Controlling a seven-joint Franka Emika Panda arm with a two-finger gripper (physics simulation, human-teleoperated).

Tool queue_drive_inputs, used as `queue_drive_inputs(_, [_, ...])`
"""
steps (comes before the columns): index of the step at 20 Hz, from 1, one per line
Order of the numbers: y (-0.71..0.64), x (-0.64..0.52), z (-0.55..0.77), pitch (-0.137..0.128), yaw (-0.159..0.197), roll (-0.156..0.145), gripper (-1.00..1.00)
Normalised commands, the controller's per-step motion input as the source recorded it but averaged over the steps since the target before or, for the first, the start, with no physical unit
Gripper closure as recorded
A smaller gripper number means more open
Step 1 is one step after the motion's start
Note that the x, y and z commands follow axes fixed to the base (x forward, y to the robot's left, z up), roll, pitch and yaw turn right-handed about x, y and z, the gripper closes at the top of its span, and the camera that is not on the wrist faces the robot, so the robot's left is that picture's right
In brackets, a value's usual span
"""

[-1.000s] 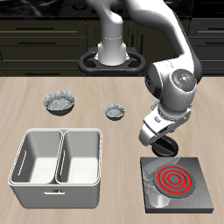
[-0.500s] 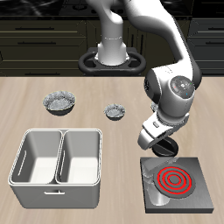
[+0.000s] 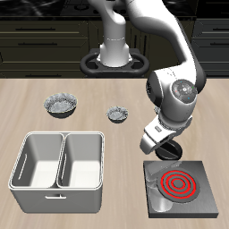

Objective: Turn off the flat stove and place the largest bowl on it

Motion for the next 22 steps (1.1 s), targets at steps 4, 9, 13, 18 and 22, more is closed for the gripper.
queue_drive_inputs(4, [0.01, -0.05, 0.06, 0.001, -0.012, 0.013, 1.0])
queue_drive_inputs(9, [-0.03, -0.01, 0.1, -0.015, -0.031, 0.013, 1.0])
queue_drive_inputs(13, [-0.06, 0.06, 0.31, -0.059, -0.118, -0.003, 1.0])
queue_drive_inputs(18, [-0.02, 0.07, 0.23, -0.039, -0.106, -0.003, 1.0])
queue_drive_inputs(22, [0.02, 0.06, 0.25, -0.059, -0.103, 0.022, 1.0])
